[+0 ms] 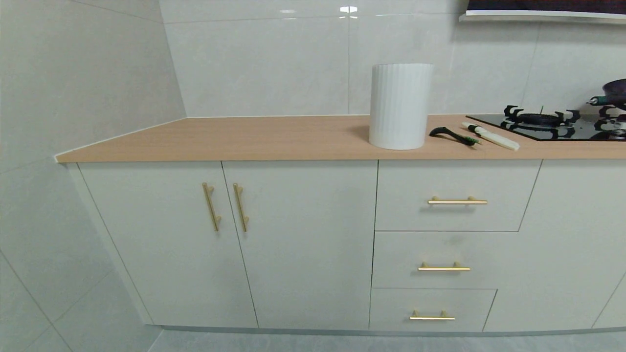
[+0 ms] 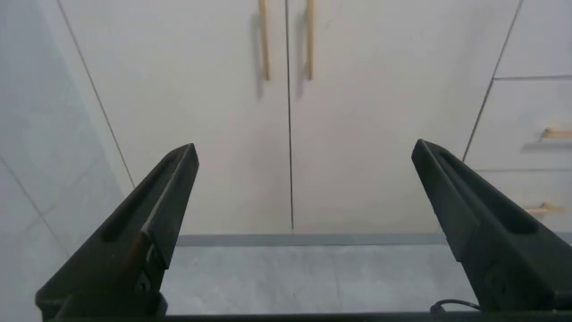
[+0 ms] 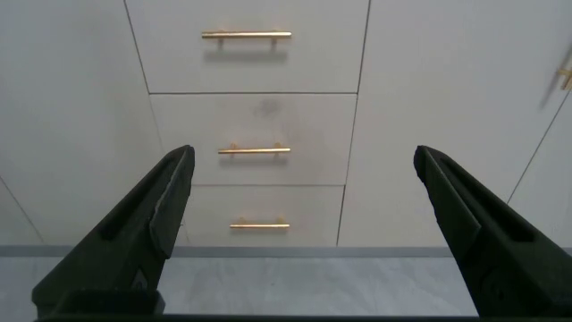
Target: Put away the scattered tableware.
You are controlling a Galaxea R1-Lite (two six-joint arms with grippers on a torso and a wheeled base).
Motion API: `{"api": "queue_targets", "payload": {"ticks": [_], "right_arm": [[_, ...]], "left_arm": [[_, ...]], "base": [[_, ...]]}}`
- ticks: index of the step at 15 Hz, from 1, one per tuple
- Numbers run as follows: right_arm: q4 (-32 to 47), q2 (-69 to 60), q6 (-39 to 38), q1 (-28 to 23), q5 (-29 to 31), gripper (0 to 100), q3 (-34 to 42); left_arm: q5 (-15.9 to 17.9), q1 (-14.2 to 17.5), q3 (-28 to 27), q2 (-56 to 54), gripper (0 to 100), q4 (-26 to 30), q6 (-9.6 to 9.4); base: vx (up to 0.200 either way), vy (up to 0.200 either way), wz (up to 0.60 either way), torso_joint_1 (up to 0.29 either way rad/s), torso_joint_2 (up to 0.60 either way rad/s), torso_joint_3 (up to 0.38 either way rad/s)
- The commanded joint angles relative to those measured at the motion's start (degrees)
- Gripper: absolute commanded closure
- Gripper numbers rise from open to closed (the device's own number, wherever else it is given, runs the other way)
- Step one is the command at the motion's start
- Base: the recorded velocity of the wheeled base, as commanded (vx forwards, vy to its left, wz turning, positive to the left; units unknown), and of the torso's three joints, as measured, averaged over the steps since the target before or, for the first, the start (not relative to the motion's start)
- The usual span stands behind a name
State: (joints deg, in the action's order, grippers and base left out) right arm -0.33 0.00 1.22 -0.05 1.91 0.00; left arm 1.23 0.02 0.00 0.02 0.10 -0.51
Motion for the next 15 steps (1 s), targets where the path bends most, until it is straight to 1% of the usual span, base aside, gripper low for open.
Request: {"api": "queue_targets", "payload": {"ticks": [1,5,11,15], "right_arm": [[-0.02,0.09,0.01,0.05,0.02,0,0.00],[-0.02,0.09,0.01,0.05,0.02,0,0.00],[-0.02,0.09,0.01,0.05,0.02,0,0.00],[-0.02,0.09,0.10,0.05,0.02,0,0.00]], "left_arm": [[0.00,0.06,0.00,-0.02,0,-0.01,-0.02],[0.00,0.06,0.00,-0.02,0,-0.01,-0.02],[0.00,0.06,0.00,-0.02,0,-0.01,0.07],[0.00,0.06,0.00,-0.02,0,-0.01,0.07]], "base": [[0.000,0.000,0.00,0.000,0.00,0.000],[0.000,0.000,0.00,0.000,0.00,0.000],[0.200,0.000,0.00,0.001,0.00,0.004],[0.000,0.000,0.00,0.000,0.00,0.000]]}}
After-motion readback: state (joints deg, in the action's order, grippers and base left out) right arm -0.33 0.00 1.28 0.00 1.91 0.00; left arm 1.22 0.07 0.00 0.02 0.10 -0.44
